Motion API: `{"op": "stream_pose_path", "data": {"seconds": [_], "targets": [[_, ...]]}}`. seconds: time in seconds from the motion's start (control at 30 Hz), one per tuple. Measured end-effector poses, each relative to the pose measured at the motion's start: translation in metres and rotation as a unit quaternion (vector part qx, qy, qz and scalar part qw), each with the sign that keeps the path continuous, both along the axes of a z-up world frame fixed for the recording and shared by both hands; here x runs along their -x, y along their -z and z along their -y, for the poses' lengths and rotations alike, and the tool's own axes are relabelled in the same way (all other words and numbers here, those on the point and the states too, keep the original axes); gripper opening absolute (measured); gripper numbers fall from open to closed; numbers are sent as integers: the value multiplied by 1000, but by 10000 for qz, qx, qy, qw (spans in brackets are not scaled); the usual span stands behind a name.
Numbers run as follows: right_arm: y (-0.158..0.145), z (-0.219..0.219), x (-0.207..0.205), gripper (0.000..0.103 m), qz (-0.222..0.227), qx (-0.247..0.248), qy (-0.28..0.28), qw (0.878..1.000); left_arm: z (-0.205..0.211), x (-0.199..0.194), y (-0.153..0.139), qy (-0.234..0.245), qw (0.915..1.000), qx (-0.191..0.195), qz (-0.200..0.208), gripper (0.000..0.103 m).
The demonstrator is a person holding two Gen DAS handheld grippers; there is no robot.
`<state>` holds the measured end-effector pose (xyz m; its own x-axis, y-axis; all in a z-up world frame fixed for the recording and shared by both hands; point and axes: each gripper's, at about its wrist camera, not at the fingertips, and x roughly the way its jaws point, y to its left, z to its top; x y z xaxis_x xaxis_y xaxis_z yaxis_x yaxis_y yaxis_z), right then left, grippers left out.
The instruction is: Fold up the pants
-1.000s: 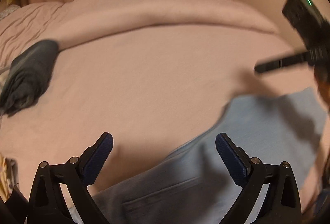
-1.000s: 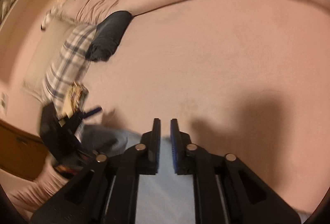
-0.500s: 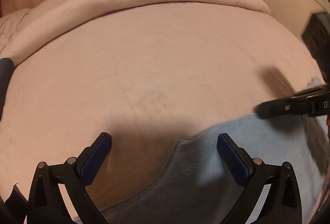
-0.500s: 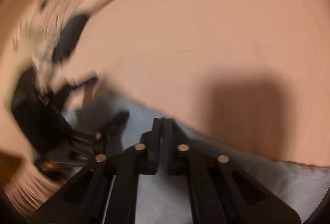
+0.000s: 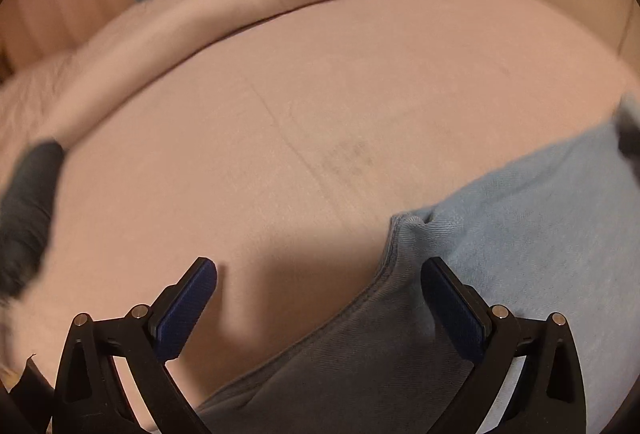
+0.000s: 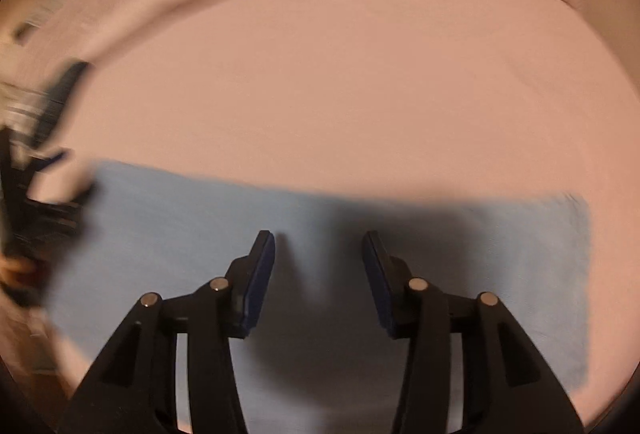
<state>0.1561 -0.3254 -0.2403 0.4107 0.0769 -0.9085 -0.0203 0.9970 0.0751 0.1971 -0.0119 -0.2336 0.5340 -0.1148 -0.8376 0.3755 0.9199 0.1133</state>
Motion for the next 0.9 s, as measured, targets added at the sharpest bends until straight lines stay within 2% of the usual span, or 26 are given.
{"op": "stream_pose_path", "data": {"seconds": [0.1,0.17,0.27,0.37,0.4,0.43,0.47,0.5,0.53,0.6,0.7,0.8,0.9], "targets": [[-1,28,5,38,262,-791,195,9963,-7,2,-14,-253,9996,68,-52,103],[-12,46,13,42,305,-889,593,9938,-11,11,-27,-380,9992,-27,145,103],[-29,64,36,43,513,-831,759,9923,-22,33,-43,-344,9989,283,178,103],[-28,77,61,45,547,-745,924,9914,-25,44,-28,-532,9984,-46,168,103],[-19,82,68,45,435,-644,1047,9915,-29,44,-10,-663,9971,-353,-78,103],[-8,88,73,42,349,-650,1180,9903,-35,42,1,-730,9964,-327,-266,103],[-3,94,75,40,448,-836,1180,9885,-43,41,1,-874,9956,-18,-334,103],[0,102,79,40,648,-1201,1207,9833,-47,38,-5,-1051,9935,84,-432,103],[-1,107,80,40,677,-1430,1316,9786,-45,38,-11,-1137,9928,-7,-367,103],[-7,114,85,44,718,-1906,1582,9662,-35,41,-32,-1017,9948,-6,-102,103],[-21,126,108,55,1130,-2341,1894,9469,0,50,-59,-593,9974,398,119,103],[-12,142,140,57,1254,-2827,2351,9214,43,57,-73,-107,9969,780,93,103],[-1,142,155,57,1210,-3112,2510,9086,101,70,-77,451,9909,1260,-146,103]]}}
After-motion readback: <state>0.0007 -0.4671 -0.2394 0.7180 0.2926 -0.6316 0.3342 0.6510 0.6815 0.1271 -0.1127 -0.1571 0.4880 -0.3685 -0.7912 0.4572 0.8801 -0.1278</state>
